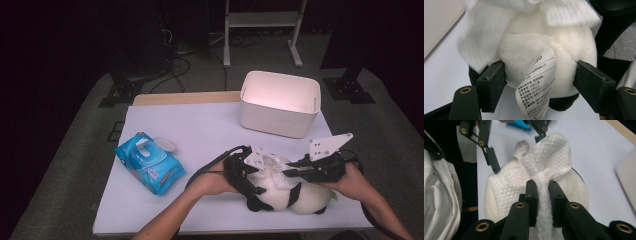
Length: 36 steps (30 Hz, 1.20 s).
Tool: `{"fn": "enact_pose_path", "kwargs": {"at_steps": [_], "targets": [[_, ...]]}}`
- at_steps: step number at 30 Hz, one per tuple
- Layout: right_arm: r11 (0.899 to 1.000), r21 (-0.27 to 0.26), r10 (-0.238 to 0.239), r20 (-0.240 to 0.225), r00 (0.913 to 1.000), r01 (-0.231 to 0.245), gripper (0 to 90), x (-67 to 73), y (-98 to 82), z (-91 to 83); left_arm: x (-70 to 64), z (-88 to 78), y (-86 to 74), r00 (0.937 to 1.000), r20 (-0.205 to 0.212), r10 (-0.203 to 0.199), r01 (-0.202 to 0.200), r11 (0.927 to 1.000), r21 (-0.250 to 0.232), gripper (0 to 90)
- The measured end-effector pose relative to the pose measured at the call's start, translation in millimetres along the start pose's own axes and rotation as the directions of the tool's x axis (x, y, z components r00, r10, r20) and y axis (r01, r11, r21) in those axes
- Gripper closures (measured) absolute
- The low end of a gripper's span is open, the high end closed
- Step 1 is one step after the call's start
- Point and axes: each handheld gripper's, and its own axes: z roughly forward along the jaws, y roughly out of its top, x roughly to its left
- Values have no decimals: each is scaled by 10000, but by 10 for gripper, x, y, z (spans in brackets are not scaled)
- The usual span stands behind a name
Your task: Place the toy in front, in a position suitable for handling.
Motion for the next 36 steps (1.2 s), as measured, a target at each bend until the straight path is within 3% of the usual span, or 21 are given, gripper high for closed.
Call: {"fn": "enact_pose_path", "kwargs": {"at_steps": [7,10,14,18,20,25,27,31,36], "targets": [[9971,377,658,265,9975,-668,793,-110,-224,-65,17,-6,0,10000,5,-2,2,9999,168,260],[9954,261,921,139,9956,-925,794,-138,-292,-61,15,-15,14,10000,50,1,-2,9998,218,259],[9969,391,677,193,9975,-684,795,-80,-245,17,21,-85,45,9999,18,168,-169,9991,389,248],[9986,421,330,-80,9994,-327,797,-5,-153,119,41,-215,104,10000,54,21,-21,10000,-84,248],[9986,517,85,-208,9997,-75,798,52,-93,179,51,-238,136,9999,-50,114,-115,9999,-53,248],[9968,634,-465,-370,9982,488,798,189,24,284,74,-193,130,9996,265,-71,66,9998,168,238],[9963,674,-507,-360,9981,530,797,194,28,281,61,-162,103,9991,409,-78,70,9998,193,256],[9975,605,-329,-396,9987,353,797,138,6,208,11,-132,114,9996,270,57,-65,9995,298,283],[9979,635,-122,-130,9998,130,797,64,-75,101,-21,-133,128,9993,311,225,-237,9989,403,287]]}}
